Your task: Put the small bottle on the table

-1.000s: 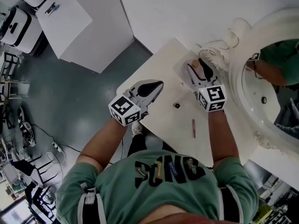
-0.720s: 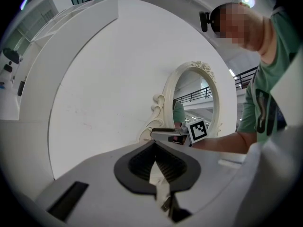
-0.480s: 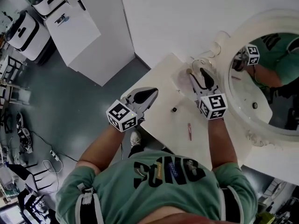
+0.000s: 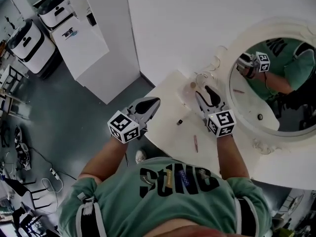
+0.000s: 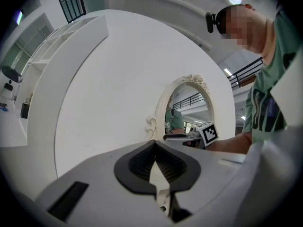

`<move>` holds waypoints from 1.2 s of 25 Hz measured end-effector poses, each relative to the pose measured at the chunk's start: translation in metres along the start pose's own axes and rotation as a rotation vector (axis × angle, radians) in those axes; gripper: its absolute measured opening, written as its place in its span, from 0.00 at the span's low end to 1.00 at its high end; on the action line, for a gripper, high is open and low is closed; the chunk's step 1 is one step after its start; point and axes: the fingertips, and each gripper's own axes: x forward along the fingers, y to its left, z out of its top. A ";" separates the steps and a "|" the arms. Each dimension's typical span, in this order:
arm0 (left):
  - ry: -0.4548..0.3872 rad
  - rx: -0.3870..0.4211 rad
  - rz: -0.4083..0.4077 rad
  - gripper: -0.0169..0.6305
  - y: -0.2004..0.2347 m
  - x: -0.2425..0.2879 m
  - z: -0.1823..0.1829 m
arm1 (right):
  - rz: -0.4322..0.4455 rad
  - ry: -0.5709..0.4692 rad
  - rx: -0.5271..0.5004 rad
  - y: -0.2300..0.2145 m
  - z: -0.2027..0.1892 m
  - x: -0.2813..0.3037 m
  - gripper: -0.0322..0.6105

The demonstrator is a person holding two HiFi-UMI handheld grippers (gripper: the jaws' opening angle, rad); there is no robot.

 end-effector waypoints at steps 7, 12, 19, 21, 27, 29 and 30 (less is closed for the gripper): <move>-0.013 0.018 0.008 0.03 -0.010 -0.021 0.023 | 0.010 -0.022 -0.027 0.009 0.031 -0.022 0.30; -0.025 0.020 0.001 0.04 -0.016 -0.031 0.041 | 0.025 -0.048 -0.025 0.018 0.053 -0.041 0.21; -0.044 0.035 -0.014 0.03 -0.027 -0.038 0.056 | 0.091 -0.049 0.056 0.030 0.054 -0.068 0.05; -0.042 0.037 -0.015 0.03 -0.028 -0.040 0.057 | 0.118 -0.043 0.099 0.036 0.051 -0.073 0.04; -0.029 0.013 -0.021 0.03 -0.031 -0.040 0.049 | 0.111 -0.025 0.156 0.041 0.037 -0.085 0.04; -0.026 0.003 -0.033 0.03 -0.035 -0.036 0.045 | 0.104 -0.018 0.172 0.038 0.033 -0.088 0.04; -0.026 -0.001 -0.039 0.03 -0.036 -0.034 0.044 | 0.103 -0.015 0.176 0.037 0.032 -0.089 0.04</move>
